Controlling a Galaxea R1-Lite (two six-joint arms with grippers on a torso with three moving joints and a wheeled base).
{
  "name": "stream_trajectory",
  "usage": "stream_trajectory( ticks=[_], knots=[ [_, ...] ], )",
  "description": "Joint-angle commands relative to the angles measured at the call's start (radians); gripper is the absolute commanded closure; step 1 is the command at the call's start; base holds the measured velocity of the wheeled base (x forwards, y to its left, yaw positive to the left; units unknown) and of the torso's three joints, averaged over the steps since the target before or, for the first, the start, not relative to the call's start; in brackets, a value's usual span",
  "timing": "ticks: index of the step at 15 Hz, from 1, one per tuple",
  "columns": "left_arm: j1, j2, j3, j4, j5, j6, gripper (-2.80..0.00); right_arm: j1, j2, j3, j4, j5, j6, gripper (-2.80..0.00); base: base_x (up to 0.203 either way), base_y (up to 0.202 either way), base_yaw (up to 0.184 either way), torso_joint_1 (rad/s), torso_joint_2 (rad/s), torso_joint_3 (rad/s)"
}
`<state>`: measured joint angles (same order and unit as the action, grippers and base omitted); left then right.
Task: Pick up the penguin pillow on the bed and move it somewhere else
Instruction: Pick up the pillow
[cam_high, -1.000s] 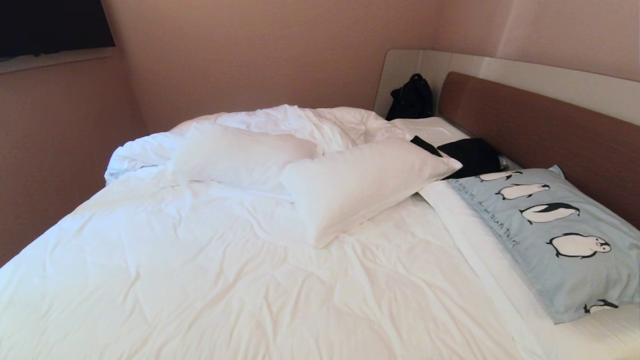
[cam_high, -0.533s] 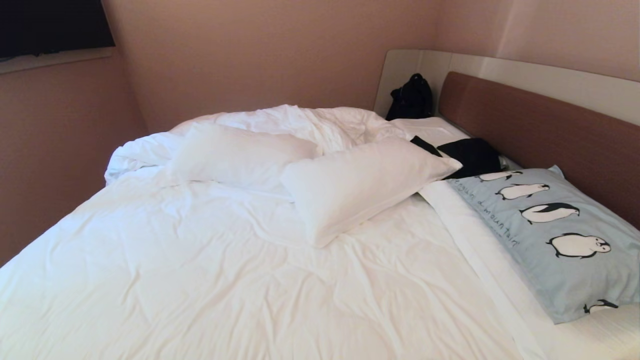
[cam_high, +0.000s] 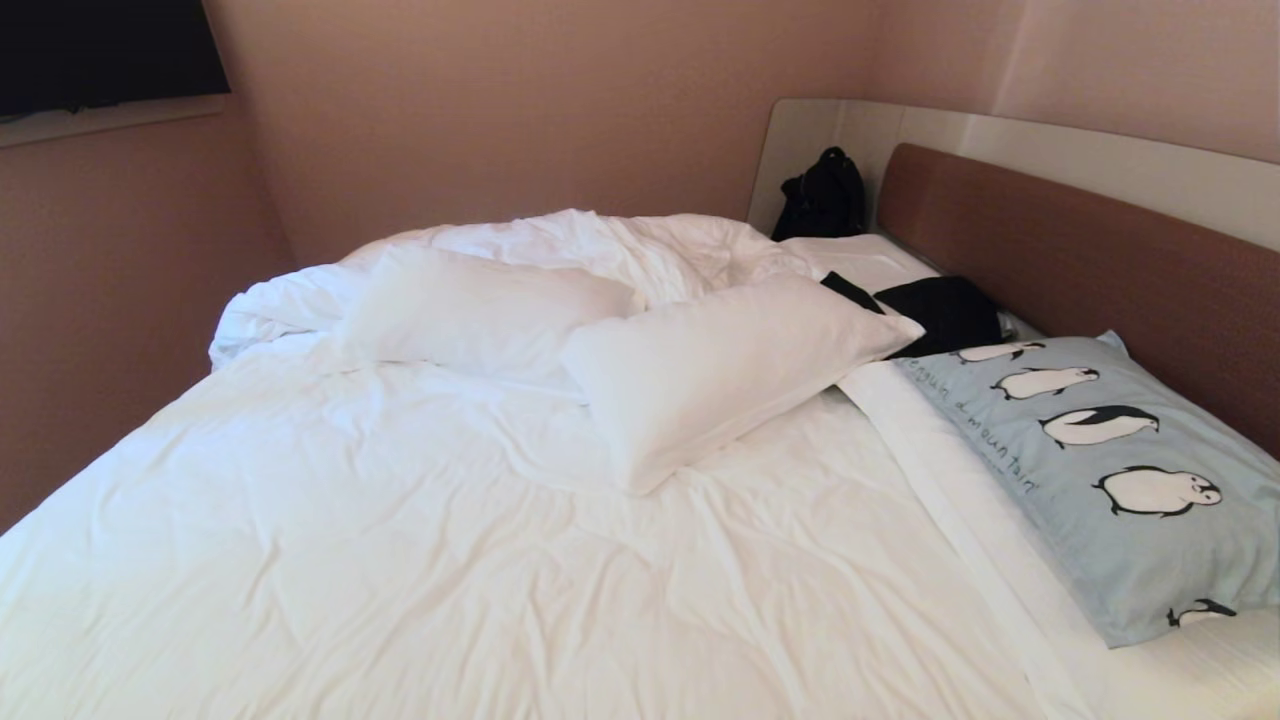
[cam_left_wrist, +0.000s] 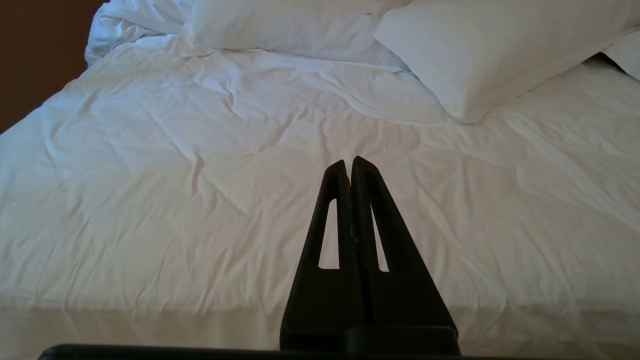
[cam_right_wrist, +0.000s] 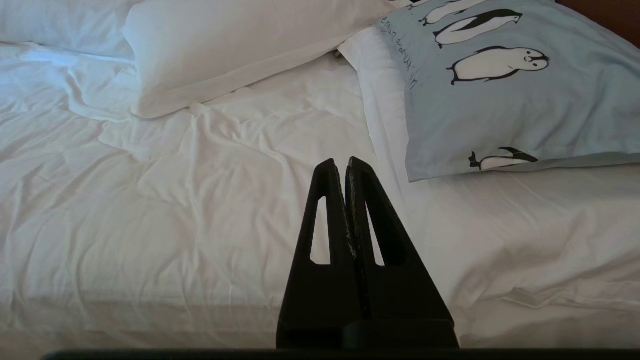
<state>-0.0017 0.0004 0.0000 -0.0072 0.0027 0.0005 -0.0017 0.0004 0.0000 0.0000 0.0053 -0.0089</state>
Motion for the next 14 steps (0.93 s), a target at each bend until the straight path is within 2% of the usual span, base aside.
stream_trajectory(
  ticks=[1, 14],
  knots=[
    [0.000, 0.000, 0.000, 0.000, 0.000, -0.001, 0.00, 0.000, 0.001, 0.000, 0.000, 0.001, 0.000, 0.00, 0.000, 0.000, 0.000, 0.000, 0.00, 0.000],
    [0.000, 0.000, 0.000, 0.000, 0.000, 0.001, 0.00, 0.000, 0.001, 0.000, -0.002, -0.002, -0.010, 0.00, 0.000, 0.000, 0.000, 0.000, 0.00, 0.000]
  ],
)
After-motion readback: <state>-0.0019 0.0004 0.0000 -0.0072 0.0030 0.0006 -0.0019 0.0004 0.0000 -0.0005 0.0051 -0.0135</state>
